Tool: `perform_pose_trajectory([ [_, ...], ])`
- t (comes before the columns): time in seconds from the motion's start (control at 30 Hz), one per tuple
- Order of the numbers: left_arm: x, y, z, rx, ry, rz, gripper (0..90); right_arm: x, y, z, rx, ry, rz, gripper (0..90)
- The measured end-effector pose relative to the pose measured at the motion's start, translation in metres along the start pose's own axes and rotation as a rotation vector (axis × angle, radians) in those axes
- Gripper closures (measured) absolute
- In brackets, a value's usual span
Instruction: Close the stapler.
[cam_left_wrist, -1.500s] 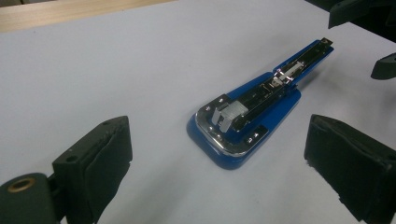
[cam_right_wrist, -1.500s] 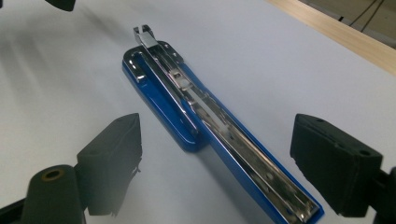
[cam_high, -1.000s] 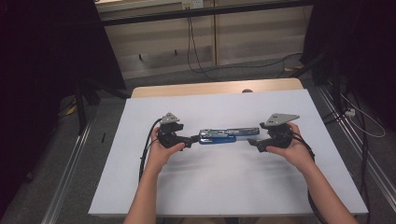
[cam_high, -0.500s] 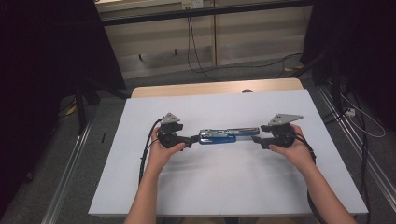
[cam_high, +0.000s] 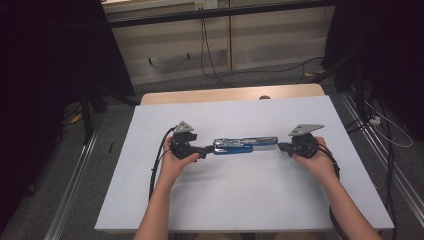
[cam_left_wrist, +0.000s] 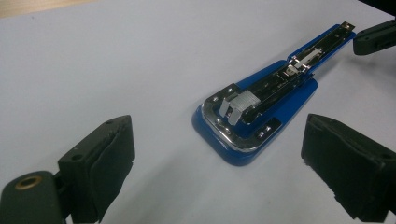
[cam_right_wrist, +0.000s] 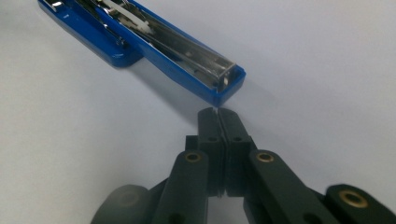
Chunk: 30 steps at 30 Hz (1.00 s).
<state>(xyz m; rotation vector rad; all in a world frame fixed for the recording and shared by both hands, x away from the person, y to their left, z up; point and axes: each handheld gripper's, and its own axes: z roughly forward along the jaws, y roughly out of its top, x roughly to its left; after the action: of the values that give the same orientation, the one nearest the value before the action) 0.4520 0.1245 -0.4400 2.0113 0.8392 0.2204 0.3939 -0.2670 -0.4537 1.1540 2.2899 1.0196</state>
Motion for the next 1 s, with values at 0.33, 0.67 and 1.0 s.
perform_pose_trajectory([
  [0.33,0.000,-0.001,0.002,0.013,-0.003,0.016,11.6,-0.001,-0.002,0.006,0.027,-0.009,0.008,90.0],
  [0.67,-0.010,-0.001,0.004,0.014,-0.071,0.054,55.0,-0.002,-0.001,0.012,0.028,-0.007,0.009,90.0],
  [1.0,-0.017,-0.003,0.015,0.007,-0.084,0.073,86.9,-0.002,-0.001,0.014,0.020,-0.007,0.017,90.0],
])
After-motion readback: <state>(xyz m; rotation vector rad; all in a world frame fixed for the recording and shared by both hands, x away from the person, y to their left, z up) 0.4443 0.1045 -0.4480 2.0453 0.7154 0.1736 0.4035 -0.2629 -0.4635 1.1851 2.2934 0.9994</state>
